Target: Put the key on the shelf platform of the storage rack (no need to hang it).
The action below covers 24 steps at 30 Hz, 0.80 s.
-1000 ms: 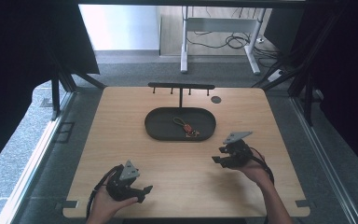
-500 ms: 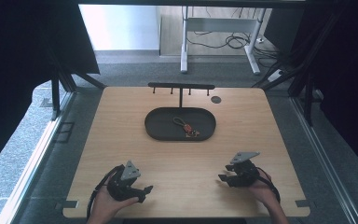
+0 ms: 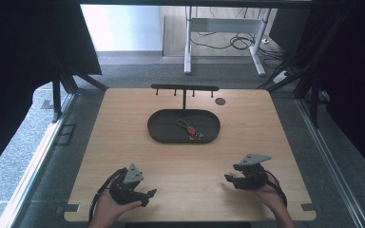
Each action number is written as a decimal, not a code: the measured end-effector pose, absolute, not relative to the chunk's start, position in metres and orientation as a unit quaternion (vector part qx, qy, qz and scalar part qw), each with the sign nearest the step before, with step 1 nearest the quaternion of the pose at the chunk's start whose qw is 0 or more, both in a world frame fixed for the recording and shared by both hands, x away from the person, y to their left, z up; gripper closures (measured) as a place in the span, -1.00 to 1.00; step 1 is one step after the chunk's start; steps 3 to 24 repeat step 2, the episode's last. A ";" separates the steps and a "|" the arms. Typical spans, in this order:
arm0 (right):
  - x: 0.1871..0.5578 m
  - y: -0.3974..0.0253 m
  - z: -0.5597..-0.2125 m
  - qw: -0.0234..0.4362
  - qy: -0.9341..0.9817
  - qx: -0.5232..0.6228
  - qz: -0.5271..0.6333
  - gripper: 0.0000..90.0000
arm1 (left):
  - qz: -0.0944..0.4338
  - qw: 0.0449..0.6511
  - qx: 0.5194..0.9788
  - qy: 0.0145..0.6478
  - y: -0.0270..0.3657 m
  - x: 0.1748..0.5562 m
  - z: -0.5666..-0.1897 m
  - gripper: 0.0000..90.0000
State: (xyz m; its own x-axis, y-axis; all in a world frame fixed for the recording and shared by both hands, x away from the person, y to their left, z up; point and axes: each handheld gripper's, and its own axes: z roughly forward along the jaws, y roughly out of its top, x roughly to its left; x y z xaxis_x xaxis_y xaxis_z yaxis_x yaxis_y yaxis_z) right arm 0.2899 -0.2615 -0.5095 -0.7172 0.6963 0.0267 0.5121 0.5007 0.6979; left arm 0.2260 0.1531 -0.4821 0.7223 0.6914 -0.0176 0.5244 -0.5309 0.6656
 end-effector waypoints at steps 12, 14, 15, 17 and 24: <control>0.291 -0.266 -0.510 0.135 0.849 0.366 0.358 -0.11 | 0.127 0.335 0.862 0.357 0.155 0.226 -0.481 -0.52; 0.291 -0.266 -0.510 0.135 0.849 0.366 0.358 -0.11 | 0.127 0.335 0.862 0.357 0.155 0.226 -0.481 -0.52; 0.291 -0.266 -0.510 0.135 0.849 0.366 0.358 -0.11 | 0.127 0.335 0.862 0.357 0.155 0.226 -0.481 -0.52; 0.291 -0.266 -0.510 0.135 0.849 0.366 0.358 -0.11 | 0.127 0.335 0.862 0.357 0.155 0.226 -0.481 -0.52; 0.291 -0.266 -0.510 0.135 0.849 0.366 0.358 -0.11 | 0.127 0.335 0.862 0.357 0.155 0.226 -0.481 -0.52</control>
